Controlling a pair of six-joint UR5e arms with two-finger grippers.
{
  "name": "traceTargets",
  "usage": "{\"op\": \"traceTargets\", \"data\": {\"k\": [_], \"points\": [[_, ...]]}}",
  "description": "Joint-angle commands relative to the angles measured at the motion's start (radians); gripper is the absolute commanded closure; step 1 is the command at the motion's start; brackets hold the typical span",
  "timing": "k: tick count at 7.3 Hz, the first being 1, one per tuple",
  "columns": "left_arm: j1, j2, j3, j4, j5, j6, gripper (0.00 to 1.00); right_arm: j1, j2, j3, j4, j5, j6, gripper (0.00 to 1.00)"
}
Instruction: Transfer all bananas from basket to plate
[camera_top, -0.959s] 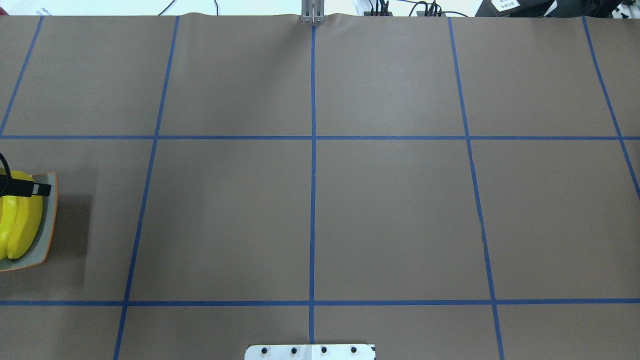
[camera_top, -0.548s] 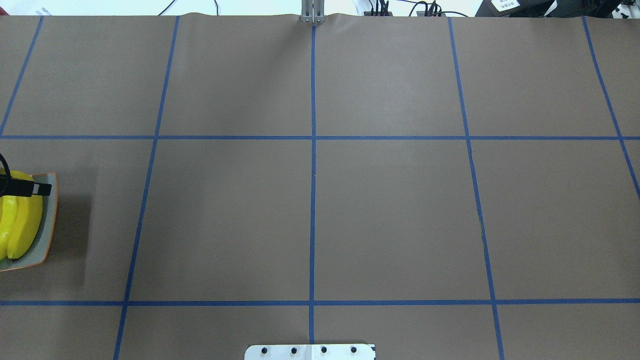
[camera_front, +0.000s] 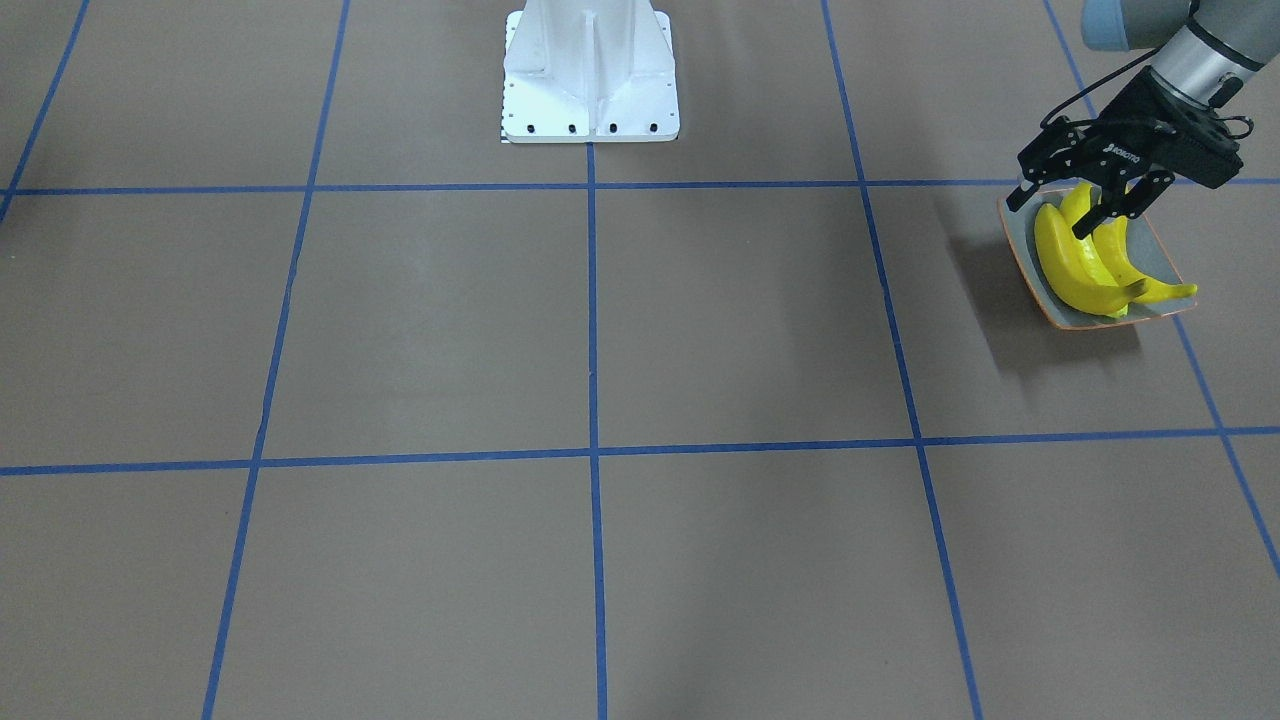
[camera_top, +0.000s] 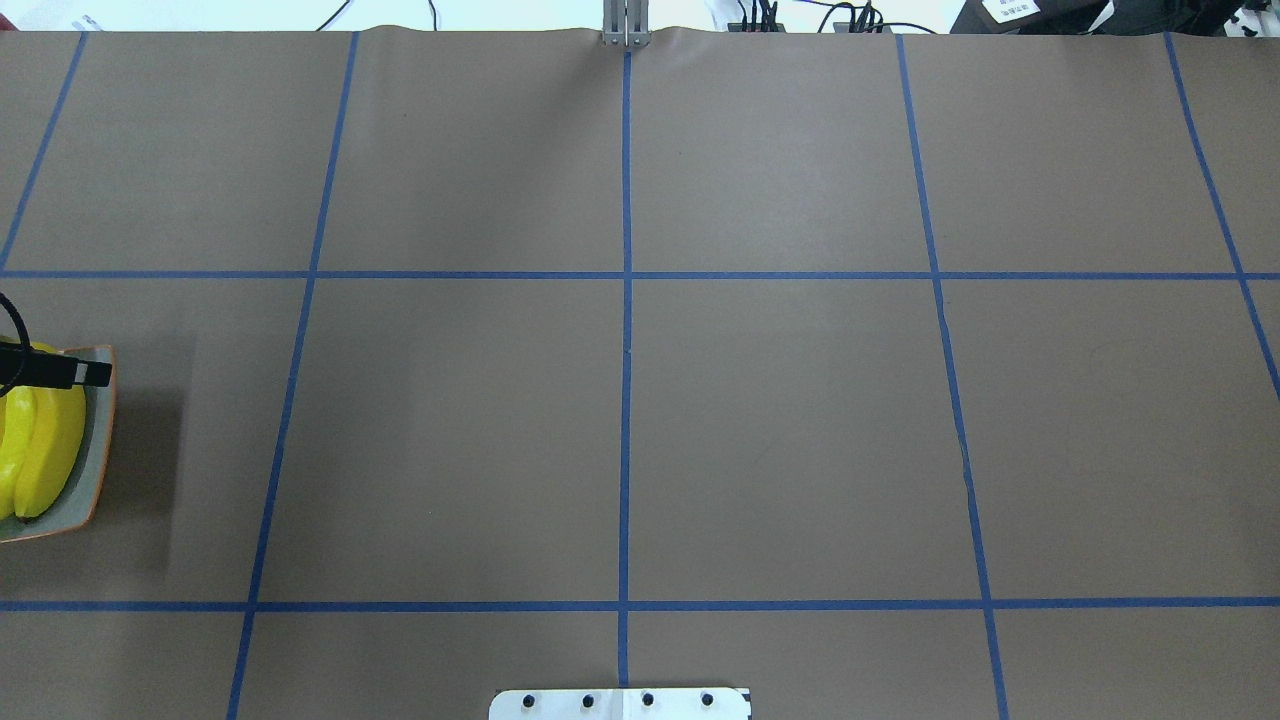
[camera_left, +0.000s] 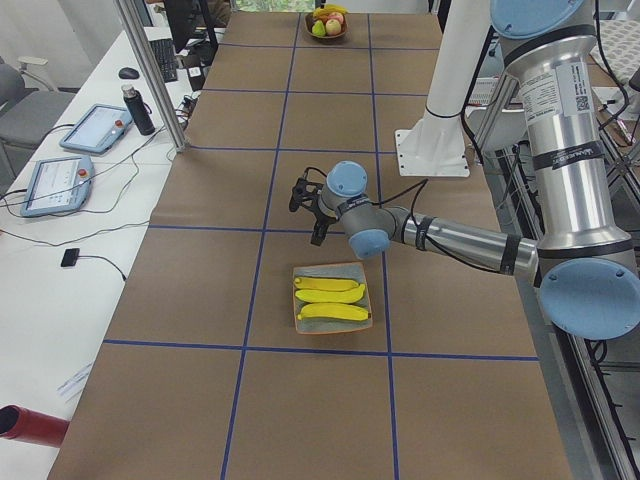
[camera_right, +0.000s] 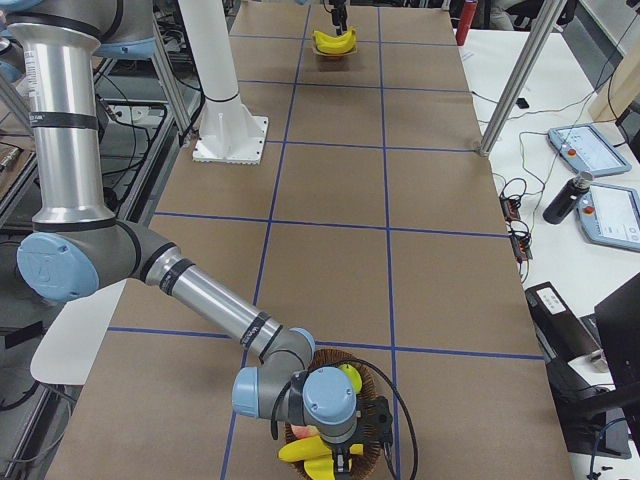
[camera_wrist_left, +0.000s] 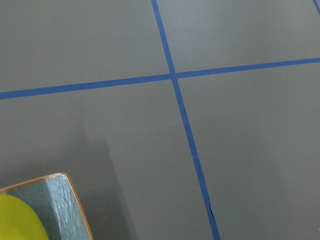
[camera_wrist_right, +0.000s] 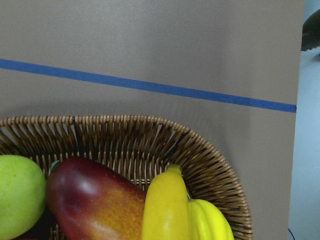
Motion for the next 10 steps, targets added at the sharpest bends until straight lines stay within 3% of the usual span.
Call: {"op": "traceTargets", "data": {"k": [1,2,3,4,5,7,10], "points": [[0.001,-0.009,0.005,0.0,0.0,0.0,0.0,0.0,-0.042,-0.007,0.032,-0.001,0.019,0.09],[0.001,-0.009,0.003,0.0,0.0,0.002,0.0,-0.001,-0.058,-0.008,0.053,-0.001,0.019,0.14],[0.001,-0.009,0.0,0.0,0.0,0.003,0.0,-0.001,-0.065,-0.008,0.064,0.005,0.019,0.3],[0.001,-0.009,0.0,0.0,0.0,0.003,0.0,-0.001,-0.065,-0.007,0.064,0.005,0.019,0.89],[0.001,-0.009,0.002,0.0,0.0,0.003,0.0,-0.001,-0.064,0.004,0.065,0.005,0.021,1.0],[-0.001,-0.017,0.005,0.0,0.0,0.003,0.0,-0.001,-0.044,0.025,0.064,0.002,0.021,1.0],[0.001,-0.022,0.026,-0.001,0.0,0.0,0.0,0.0,-0.027,0.145,0.053,-0.013,0.021,1.0]]}}
